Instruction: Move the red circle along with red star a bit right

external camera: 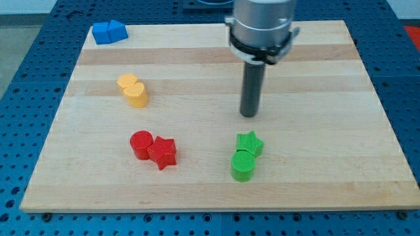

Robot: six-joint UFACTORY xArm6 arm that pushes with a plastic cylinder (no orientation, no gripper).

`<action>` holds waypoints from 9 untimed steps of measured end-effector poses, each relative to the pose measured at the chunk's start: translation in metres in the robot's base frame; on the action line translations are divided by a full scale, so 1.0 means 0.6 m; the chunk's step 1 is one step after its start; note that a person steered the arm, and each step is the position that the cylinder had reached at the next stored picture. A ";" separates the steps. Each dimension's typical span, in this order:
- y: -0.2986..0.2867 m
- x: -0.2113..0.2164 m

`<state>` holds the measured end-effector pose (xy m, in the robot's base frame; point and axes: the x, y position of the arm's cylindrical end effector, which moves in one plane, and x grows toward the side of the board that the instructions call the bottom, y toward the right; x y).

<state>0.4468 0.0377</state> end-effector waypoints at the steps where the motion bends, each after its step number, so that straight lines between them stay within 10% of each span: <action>1: -0.101 0.002; 5: -0.444 0.135; 9: -0.330 0.124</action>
<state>0.5211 -0.1602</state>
